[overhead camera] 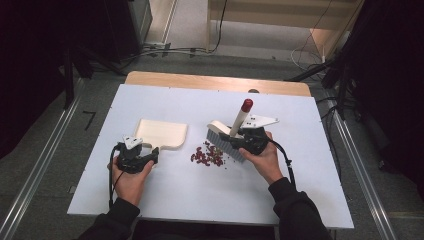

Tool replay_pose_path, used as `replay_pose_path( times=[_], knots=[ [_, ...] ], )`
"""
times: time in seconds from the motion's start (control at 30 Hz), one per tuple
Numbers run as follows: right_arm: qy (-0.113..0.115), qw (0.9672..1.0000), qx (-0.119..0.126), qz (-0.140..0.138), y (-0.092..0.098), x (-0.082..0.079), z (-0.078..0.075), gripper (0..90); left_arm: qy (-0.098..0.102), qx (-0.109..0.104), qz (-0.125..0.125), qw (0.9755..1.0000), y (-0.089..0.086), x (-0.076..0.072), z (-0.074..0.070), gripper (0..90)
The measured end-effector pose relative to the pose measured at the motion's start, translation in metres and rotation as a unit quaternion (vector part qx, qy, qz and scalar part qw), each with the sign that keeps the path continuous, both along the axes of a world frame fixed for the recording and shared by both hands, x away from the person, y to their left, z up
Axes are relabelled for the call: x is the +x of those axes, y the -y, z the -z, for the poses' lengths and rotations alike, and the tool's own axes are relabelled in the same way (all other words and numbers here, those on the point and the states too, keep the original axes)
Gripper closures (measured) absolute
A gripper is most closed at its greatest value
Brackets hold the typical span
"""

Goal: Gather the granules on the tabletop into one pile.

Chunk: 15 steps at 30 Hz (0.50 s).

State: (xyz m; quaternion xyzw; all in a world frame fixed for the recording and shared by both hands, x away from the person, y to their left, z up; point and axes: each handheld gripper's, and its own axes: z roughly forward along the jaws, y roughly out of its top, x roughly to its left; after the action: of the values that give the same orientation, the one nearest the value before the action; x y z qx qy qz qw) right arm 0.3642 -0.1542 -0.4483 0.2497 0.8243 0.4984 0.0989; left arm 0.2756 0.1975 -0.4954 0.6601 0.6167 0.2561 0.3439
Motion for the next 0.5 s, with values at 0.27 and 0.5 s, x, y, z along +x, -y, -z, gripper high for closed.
replay_pose_path(
  times=[0.27, 0.5],
  knots=[
    [-0.076, 0.9943, 0.011, -0.075, -0.004, -0.001, 0.007, 64.3, 0.000, -0.001, 0.000, 1.0000, 0.000, 0.000, 0.000, 38.6],
    [-0.104, 0.9891, -0.008, -0.103, -0.012, 0.000, 0.015, 64.3, 0.000, -0.001, 0.000, 1.0000, -0.001, 0.000, 0.000, 38.7]
  ],
)
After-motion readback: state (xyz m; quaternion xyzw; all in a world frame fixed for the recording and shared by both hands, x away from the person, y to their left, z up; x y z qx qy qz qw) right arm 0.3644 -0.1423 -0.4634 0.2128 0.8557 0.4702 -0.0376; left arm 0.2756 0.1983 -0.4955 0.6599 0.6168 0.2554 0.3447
